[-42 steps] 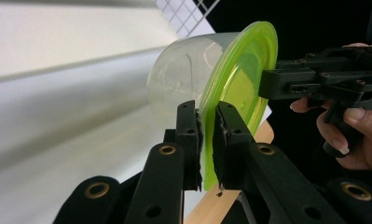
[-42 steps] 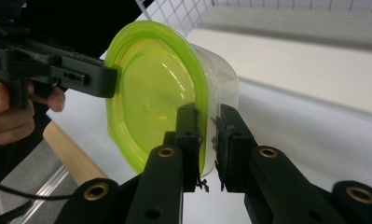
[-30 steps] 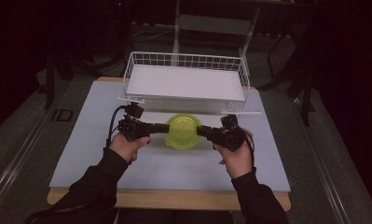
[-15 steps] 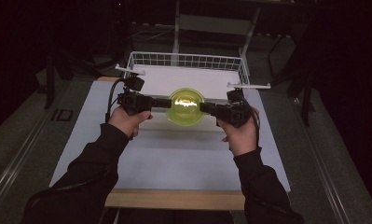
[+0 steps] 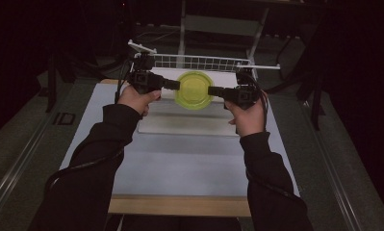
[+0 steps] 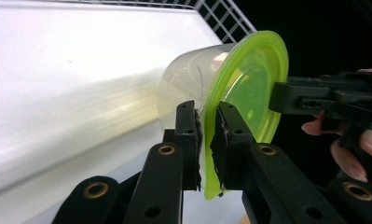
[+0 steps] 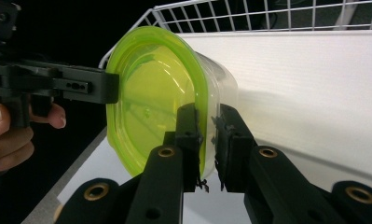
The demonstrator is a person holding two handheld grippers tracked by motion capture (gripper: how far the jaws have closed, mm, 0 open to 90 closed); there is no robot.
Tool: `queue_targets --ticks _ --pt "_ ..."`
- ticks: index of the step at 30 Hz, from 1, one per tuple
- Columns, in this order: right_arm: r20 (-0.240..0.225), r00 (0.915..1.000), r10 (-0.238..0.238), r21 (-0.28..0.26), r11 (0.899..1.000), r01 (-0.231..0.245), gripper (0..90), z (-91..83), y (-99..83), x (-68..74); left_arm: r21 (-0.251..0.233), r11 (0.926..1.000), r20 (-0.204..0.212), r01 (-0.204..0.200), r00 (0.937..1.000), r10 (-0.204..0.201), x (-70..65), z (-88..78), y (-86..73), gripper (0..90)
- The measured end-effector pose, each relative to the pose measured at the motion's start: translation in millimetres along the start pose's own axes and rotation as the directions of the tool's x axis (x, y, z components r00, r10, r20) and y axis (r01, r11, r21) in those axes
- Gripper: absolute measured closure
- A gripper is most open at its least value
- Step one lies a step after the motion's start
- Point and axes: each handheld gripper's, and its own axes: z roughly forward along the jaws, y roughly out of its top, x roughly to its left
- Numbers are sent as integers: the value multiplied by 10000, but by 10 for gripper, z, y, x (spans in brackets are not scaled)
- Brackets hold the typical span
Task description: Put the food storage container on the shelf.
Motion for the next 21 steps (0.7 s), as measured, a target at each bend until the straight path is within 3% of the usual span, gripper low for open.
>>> queue_targets --ticks 7,11,16,21 --pt "271 9985 475 176 9987 -480 804 170 111 -94 41 9990 -402 454 9982 -452 125 144 100 811" --pt "280 9977 625 199 9978 -630 804 214 126 -148 188 9985 -614 513 9969 -500 149 195 138 810" --pt "217 9951 968 320 9947 -975 803 265 165 -226 117 9970 -520 771 9957 -764 169 233 180 809" --pt "190 9886 1493 610 9868 -1502 801 301 239 -321 101 9979 -606 641 9961 -633 147 274 233 794"
